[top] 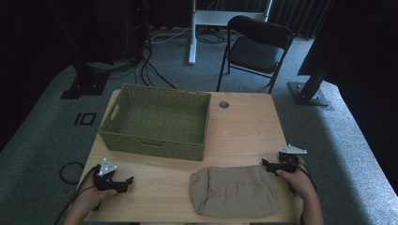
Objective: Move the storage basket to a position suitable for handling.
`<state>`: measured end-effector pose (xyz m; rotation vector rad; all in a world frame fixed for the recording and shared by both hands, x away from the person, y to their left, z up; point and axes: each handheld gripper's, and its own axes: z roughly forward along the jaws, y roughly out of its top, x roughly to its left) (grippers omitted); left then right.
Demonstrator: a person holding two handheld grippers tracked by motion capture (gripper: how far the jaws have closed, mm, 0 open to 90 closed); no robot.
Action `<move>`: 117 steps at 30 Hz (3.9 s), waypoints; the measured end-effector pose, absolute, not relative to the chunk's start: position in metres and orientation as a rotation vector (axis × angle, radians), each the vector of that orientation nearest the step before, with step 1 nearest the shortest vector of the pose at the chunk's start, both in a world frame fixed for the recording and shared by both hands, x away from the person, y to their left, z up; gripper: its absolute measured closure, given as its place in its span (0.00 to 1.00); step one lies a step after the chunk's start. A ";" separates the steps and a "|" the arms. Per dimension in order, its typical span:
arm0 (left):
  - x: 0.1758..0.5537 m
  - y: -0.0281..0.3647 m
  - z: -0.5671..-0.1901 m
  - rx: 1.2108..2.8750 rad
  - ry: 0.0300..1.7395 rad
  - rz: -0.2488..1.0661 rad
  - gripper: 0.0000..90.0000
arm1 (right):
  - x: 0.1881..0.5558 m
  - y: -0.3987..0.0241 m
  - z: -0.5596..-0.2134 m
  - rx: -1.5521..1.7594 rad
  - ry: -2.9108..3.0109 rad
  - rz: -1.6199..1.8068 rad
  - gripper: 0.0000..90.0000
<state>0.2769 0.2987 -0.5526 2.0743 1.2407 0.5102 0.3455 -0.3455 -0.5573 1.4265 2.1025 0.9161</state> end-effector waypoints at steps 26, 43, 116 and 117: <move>0.289 0.332 -0.524 1.994 1.290 0.551 0.11 | 0.356 -0.337 -0.513 1.438 2.016 1.012 0.14; 0.300 0.343 -0.474 1.880 1.269 0.632 0.14 | 0.358 -0.301 -0.478 1.359 2.020 1.139 0.14; 0.407 0.364 -0.472 1.787 1.371 0.680 0.52 | 0.383 -0.123 -0.465 1.157 2.164 1.296 0.37; 0.407 0.362 -0.472 1.792 1.371 0.671 0.55 | 0.383 -0.122 -0.465 1.159 2.165 1.294 0.38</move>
